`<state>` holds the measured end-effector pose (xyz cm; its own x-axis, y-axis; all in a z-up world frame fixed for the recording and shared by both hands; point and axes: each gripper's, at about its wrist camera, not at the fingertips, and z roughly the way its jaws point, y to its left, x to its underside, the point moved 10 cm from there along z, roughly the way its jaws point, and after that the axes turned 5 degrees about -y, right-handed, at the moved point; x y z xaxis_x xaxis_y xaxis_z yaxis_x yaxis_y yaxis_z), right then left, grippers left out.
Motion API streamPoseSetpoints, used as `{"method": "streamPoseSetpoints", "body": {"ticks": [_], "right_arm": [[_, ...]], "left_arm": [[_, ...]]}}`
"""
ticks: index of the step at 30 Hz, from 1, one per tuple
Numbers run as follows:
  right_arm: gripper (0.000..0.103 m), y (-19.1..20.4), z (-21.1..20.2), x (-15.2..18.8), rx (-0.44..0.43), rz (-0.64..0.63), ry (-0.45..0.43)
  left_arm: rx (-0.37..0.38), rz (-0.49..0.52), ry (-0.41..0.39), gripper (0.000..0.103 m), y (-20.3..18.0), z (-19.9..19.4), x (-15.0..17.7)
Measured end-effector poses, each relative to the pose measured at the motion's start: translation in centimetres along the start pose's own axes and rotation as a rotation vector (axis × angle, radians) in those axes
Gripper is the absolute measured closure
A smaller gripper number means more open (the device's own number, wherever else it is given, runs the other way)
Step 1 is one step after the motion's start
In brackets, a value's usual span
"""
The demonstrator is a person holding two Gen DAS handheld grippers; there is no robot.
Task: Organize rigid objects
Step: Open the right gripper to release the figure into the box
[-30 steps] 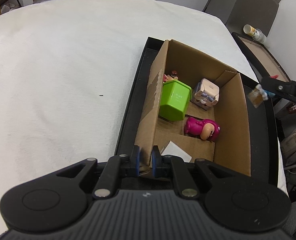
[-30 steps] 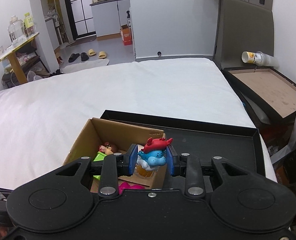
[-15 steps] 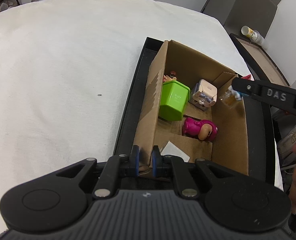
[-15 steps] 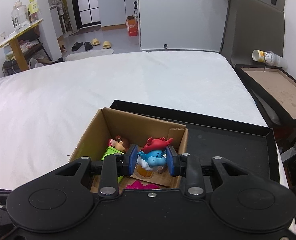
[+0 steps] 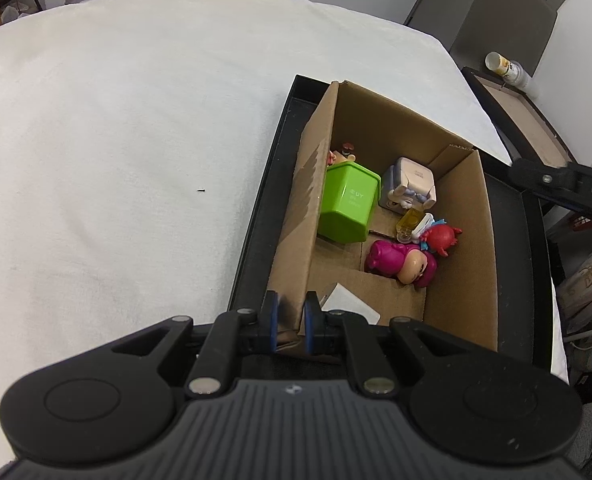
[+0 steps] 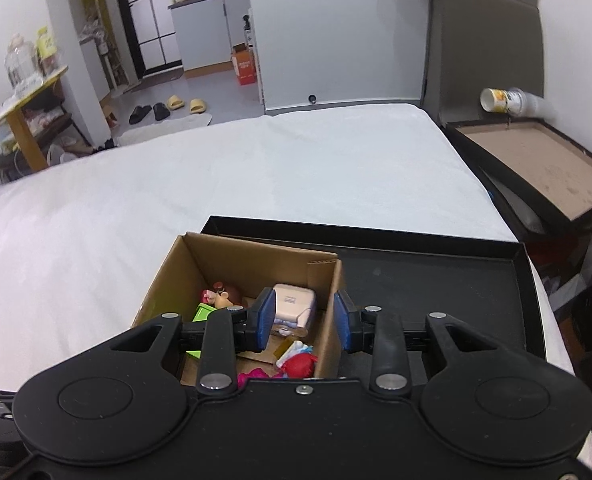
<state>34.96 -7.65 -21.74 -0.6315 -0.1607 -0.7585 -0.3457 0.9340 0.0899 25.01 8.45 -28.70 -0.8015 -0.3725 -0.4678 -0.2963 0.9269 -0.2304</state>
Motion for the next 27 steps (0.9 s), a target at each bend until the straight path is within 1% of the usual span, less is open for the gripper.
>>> {"method": "streamPoseSetpoints", "body": {"ticks": [10,12,14,16,18,20,22,24,26,27], "right_arm": [[0.070,-2.5,-1.9,0.2,-0.042,0.086,0.007],[0.069,-3.2,-2.3,0.3,-0.048,0.112,0.007],[0.069,-3.8,-2.6,0.3,-0.054,0.137,0.008],[0.069,-4.4,-2.9,0.5,-0.059,0.154,0.010],[0.068,-5.0,-3.1,0.7,-0.060,0.168,0.013],[0.063,-5.4,-3.4,0.9,-0.065,0.180,0.016],[0.059,-5.7,-3.8,1.1,-0.073,0.191,0.017],[0.056,-5.9,-4.3,1.1,-0.085,0.196,0.016],[0.047,-6.1,-4.9,1.0,-0.098,0.205,0.015],[0.045,-6.1,-5.3,1.0,-0.106,0.209,0.014]], "left_arm": [[-0.011,-0.003,-0.019,0.093,-0.2,-1.1,-0.5],[0.011,-0.027,-0.017,0.093,-0.3,-1.5,-0.6],[-0.002,-0.024,-0.035,0.093,-0.3,-2.1,-0.8],[0.012,-0.038,-0.026,0.093,-0.6,-2.4,-0.7],[-0.002,-0.028,-0.034,0.093,-0.8,-2.9,-0.8],[-0.010,-0.002,-0.054,0.093,-1.4,-3.6,-1.1],[0.010,-0.007,-0.057,0.092,-2.0,-4.2,-1.3],[0.015,-0.003,-0.062,0.092,-2.6,-4.9,-1.6],[0.018,0.007,-0.070,0.092,-3.2,-5.6,-1.9],[0.021,0.011,-0.073,0.092,-3.5,-5.9,-2.0]]}}
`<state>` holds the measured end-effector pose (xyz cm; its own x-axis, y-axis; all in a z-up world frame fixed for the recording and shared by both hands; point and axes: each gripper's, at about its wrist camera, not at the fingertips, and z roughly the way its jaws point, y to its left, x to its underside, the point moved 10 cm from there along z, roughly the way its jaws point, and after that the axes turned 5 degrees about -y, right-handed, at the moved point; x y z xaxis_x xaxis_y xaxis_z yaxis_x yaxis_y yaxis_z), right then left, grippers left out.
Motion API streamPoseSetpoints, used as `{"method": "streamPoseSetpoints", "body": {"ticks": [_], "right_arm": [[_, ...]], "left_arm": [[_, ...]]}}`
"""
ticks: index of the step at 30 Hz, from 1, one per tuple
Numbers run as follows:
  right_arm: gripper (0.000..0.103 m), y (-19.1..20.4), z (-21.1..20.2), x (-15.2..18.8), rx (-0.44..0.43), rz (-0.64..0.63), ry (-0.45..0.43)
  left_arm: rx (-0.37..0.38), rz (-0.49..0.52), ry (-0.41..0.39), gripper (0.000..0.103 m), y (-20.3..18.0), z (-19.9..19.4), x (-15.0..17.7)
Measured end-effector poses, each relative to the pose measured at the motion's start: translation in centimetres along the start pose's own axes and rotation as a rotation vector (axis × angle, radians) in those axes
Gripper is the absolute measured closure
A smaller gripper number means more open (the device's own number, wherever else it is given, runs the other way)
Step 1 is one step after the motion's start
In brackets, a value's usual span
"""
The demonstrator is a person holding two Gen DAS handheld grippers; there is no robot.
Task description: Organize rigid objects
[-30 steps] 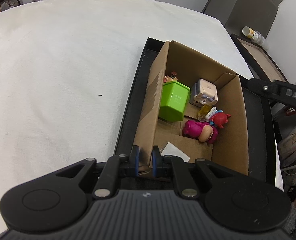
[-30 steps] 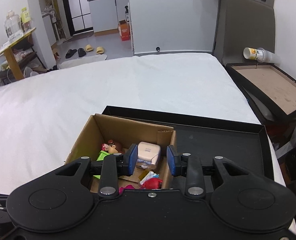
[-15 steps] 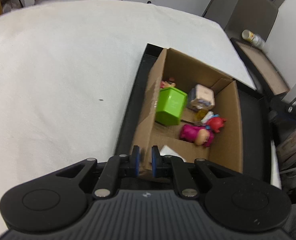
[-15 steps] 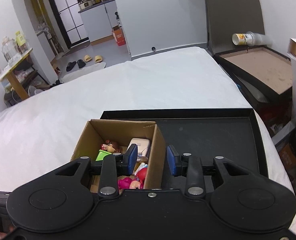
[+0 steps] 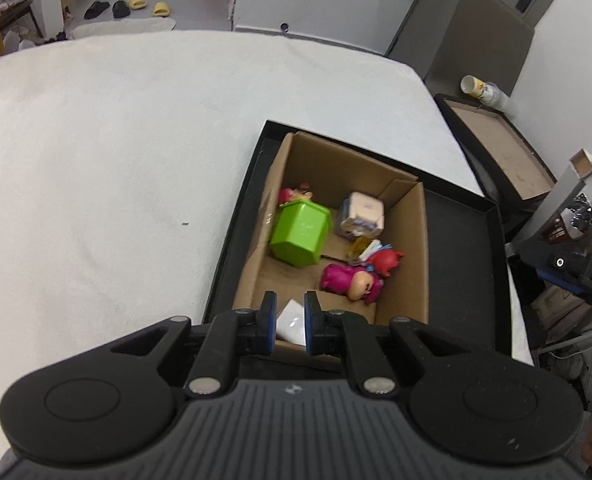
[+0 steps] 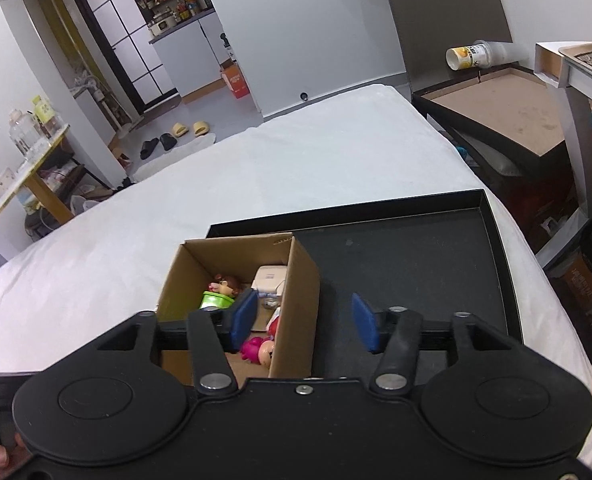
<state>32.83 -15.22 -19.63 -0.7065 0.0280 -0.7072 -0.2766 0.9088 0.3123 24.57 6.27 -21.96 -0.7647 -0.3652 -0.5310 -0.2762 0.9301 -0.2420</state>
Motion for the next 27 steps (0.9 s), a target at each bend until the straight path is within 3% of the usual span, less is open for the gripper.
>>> {"method": "streamPoseSetpoints", "body": {"ticks": [3,6,11,17,20,27], "right_arm": [[0.039,0.0,-1.1,-0.2,-0.022,0.008,0.001],[0.035,0.1,-2.0,-0.2,-0.047,0.025,0.004],[0.023,0.6,-3.5,-0.3,-0.067,0.012,0.001],[0.007,0.8,-5.4,-0.6,-0.079,0.032,-0.011],[0.000,0.9,-6.3,-0.6,-0.075,0.034,-0.007],[0.000,1.1,-8.6,0.0,-0.065,0.038,-0.021]], "left_arm": [[0.000,0.019,0.000,0.092,-0.7,-0.8,-0.1],[0.007,0.013,0.002,0.084,-1.2,-1.8,-0.1],[0.002,0.032,-0.046,0.048,-2.0,-4.3,-0.7],[-0.029,0.038,-0.094,0.021,-2.4,-7.5,-1.2],[-0.023,0.052,-0.117,0.015,-2.8,-9.0,-1.3],[0.003,0.095,-0.154,0.010,-4.0,-11.8,-0.9]]}}
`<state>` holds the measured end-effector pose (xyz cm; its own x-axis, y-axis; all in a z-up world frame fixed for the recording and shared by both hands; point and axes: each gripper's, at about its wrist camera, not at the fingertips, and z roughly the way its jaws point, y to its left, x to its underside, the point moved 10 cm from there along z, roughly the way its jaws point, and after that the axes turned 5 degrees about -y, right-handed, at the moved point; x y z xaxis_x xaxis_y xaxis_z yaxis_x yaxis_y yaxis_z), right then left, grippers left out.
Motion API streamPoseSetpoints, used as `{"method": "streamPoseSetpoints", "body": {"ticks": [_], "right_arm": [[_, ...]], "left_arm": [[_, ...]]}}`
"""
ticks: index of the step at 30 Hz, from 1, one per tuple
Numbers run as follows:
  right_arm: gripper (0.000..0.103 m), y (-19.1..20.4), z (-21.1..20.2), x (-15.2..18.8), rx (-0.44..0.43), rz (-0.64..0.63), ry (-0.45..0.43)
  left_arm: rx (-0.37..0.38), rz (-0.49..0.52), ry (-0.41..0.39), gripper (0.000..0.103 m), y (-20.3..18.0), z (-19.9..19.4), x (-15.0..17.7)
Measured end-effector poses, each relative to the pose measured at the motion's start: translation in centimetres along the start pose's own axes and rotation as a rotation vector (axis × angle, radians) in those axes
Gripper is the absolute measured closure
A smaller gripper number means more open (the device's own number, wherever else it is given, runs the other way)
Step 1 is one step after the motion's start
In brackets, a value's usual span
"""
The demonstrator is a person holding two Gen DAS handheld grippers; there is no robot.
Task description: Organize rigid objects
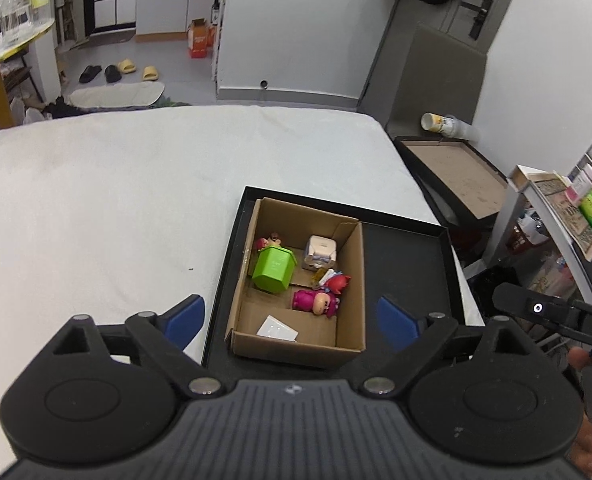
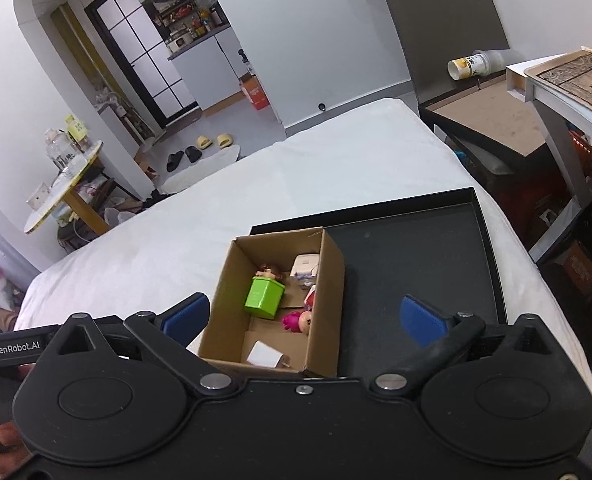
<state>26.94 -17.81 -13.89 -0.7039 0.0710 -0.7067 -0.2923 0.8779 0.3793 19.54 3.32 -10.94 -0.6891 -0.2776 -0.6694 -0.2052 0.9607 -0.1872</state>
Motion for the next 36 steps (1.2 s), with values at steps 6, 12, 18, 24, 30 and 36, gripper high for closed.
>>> {"method": "streamPoseSetpoints", "body": {"ticks": [6,12,18,24,30,36], "right_arm": [[0.000,0.4,-1.9,0.9,-0.012,-0.015,-0.009],[0.000,0.3,-3.6,1.9,-0.003,-0.017,-0.018],[0.000,0.6,-5.7,2.3,-0.004,-0.033,-0.037],[0.000,1.1,-7.4,2.6,-0.001,-0.041,-0.056],[0.000,1.1,-8.6,2.9,0.008,-0.060,-0.063],[0.000,0.8,-9.1,3.3,0.038,-0.073,-0.060]], "left_arm": [[0.010,0.037,-0.036,0.004,-0.9,-2.1,0.5],[0.014,0.048,-0.040,0.002,-1.2,-3.7,1.8],[0.026,0.060,-0.063,0.002,-1.4,-6.0,2.4],[0.034,0.072,-0.088,0.002,-1.9,-8.1,2.9],[0.052,0.067,-0.097,0.002,-2.1,-9.6,3.5],[0.065,0.057,-0.098,0.002,-2.2,-10.2,4.2]]}}
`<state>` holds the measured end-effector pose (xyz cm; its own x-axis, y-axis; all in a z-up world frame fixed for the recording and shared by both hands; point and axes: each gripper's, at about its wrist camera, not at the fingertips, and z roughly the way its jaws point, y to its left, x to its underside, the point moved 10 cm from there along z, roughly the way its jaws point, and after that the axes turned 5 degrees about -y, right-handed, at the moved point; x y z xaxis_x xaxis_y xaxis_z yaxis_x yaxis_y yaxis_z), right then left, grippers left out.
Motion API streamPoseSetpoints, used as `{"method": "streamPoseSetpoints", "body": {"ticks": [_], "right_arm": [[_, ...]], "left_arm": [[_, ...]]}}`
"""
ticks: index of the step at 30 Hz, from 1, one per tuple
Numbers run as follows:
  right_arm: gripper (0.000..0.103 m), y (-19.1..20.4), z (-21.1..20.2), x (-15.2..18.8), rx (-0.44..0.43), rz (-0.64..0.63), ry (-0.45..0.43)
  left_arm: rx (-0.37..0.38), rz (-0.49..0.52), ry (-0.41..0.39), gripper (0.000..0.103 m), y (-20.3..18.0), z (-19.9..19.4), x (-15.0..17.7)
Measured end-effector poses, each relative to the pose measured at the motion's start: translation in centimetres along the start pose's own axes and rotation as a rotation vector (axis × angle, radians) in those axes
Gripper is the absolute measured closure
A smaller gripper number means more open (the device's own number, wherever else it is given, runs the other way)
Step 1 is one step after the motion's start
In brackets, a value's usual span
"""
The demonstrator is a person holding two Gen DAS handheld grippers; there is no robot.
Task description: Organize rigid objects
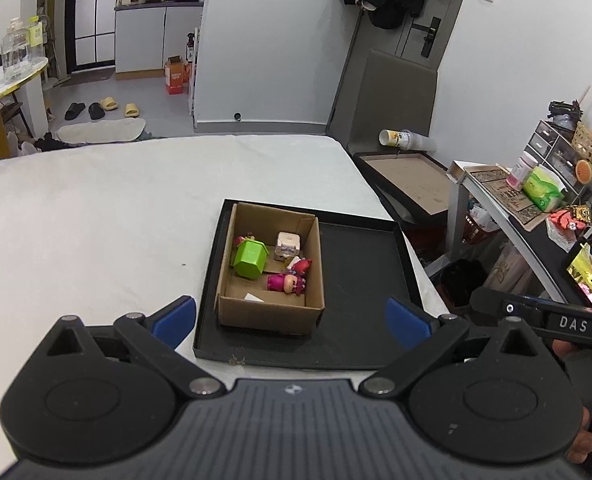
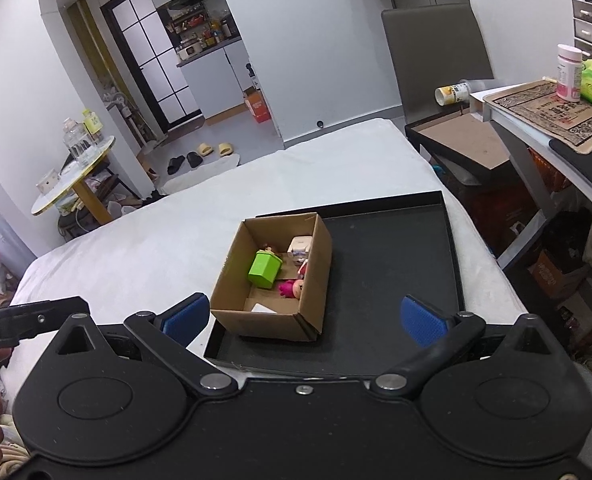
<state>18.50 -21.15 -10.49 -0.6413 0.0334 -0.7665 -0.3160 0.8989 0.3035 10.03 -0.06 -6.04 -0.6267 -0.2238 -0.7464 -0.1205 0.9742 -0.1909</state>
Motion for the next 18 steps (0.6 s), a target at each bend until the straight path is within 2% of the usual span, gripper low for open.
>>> {"method": "streamPoseSetpoints", "body": {"ticks": [7,18], "right_arm": [[0.000,0.6,-0.1,0.9,-0.019,-0.021,0.027],[0.000,-0.2,0.0,1.8,0.026,-0.033,0.059]], "left_arm": [[-0.005,0.007,0.012,0.002,0.0,-0.2,1.0],[-0.023,0.043,0.021,0.002,-0.7,-0.1,1.3]]}}
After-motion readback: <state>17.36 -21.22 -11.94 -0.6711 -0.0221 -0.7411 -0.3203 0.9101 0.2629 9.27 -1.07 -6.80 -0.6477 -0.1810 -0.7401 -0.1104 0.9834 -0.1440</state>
